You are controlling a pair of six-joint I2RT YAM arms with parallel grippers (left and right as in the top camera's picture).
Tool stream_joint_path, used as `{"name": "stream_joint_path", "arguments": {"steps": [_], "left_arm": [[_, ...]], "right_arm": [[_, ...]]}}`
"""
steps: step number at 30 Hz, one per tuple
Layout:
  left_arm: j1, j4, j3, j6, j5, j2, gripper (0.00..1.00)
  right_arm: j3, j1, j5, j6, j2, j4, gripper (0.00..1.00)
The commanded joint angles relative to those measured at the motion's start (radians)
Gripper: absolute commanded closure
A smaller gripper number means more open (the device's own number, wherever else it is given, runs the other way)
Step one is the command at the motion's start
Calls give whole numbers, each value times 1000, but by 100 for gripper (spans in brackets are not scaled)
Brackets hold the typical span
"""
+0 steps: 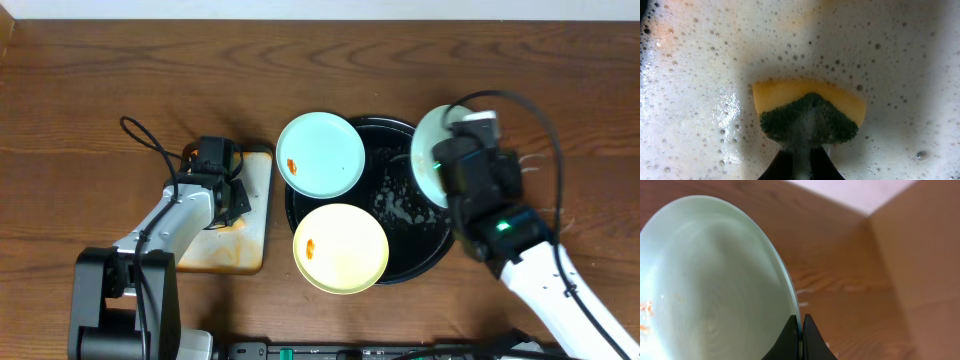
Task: Clean dirty plates on tray and stack at the side
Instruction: 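Move the green plate right and set it on the table beside the tray, then reach the right gripper back to the other green plate's rim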
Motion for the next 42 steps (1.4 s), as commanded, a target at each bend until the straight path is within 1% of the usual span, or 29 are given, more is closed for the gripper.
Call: {"name": "stream_joint_path", "arguments": {"steps": [1, 5, 8, 10, 12, 14, 18, 21, 25, 26, 27, 28, 29, 30, 31, 33, 34, 36, 38, 39, 40, 42], "left_arm": [[5, -15, -18, 6, -1, 45, 93], [5, -15, -18, 6, -1, 45, 93], [5, -14, -18, 6, -1, 45, 93], [5, -14, -18, 6, -1, 45, 93], [5, -12, -18, 6, -1, 45, 92], [5, -11, -18, 6, -1, 45, 92], [5, -11, -18, 6, -1, 45, 93], [5, -11, -18, 6, -1, 45, 93], [5, -11, -18, 6, -1, 45, 93], [5, -11, -18, 6, -1, 45, 93], [5, -11, -18, 6, -1, 45, 93], [5, -11, -18, 6, -1, 45, 92], [5, -10, -18, 6, -1, 45, 92], [5, -10, -18, 6, -1, 45, 92], [5, -10, -18, 6, -1, 45, 93], [5, -11, -18, 6, -1, 45, 93], [5, -11, -18, 6, -1, 45, 93], [5, -11, -18, 6, -1, 45, 93], [5, -11, -18, 6, -1, 45, 93], [5, -11, -18, 6, -1, 45, 93], [5, -11, -18, 6, -1, 45, 93], [5, -11, -18, 6, -1, 45, 93]], "right_arm": [[10, -167, -300, 156, -16, -6, 99], [10, -439, -595, 218, -15, -39, 99], [9, -638, -719, 219, -5, -66, 99], [9, -764, -755, 219, 15, -83, 99], [9, -857, -759, 219, 44, -98, 99], [6, -929, -779, 220, 85, -101, 99], [5, -1006, -776, 254, 189, -80, 99], [5, -1038, -776, 257, 264, -36, 99], [5, -1055, -739, 257, 317, -6, 99], [5, -1057, -726, 256, 321, -4, 92], [5, -1057, -723, 256, 322, -1, 81], [5, -1056, -725, 256, 321, 4, 66], [6, -1056, -737, 256, 318, 8, 59], [7, -1056, -757, 256, 314, 8, 55], [7, -1056, -783, 256, 306, 7, 52], [8, -1052, -907, 256, 279, 6, 51], [8, -1046, -1001, 256, 260, 7, 52], [8, -1014, -1241, 209, 218, 31, 55], [8, -951, -1421, 158, 182, 62, 60], [8, -906, -1450, 149, 168, 68, 62], [8, -852, -1448, 145, 158, 69, 62], [8, -716, -1405, 114, 156, 69, 62]]}}
